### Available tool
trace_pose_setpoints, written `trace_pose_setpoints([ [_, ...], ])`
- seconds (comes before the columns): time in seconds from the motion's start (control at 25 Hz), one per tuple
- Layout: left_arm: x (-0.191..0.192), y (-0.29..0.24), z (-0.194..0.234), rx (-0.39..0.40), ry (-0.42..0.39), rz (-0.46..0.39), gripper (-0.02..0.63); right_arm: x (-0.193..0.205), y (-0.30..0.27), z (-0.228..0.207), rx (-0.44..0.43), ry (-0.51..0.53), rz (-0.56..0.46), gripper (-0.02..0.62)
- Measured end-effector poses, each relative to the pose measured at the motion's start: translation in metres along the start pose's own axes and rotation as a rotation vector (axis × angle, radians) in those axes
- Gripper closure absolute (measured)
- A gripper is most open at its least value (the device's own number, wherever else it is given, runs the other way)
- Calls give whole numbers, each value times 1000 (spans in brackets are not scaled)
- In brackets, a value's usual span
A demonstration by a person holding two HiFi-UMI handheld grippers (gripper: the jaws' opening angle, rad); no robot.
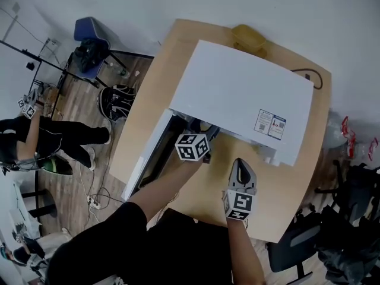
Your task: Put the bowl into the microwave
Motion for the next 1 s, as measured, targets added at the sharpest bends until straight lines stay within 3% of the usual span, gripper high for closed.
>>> trace_pose_setpoints([
  [0.56, 5, 2, -7, 28, -236, 84, 236, 8, 8, 7, -2, 1, 11, 535],
  [1.0, 4, -9, -12, 29, -279, 100, 238, 7, 6, -5, 10, -7, 12, 535],
])
Point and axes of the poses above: the fingertips, and each gripper's own axes: y backward along the fingers, z to its left, x out of its underside, the point moved 9 cm from there along y, backward along the fingers, and after that the axes turned 3 degrees about -y, right-handed, at the moved point
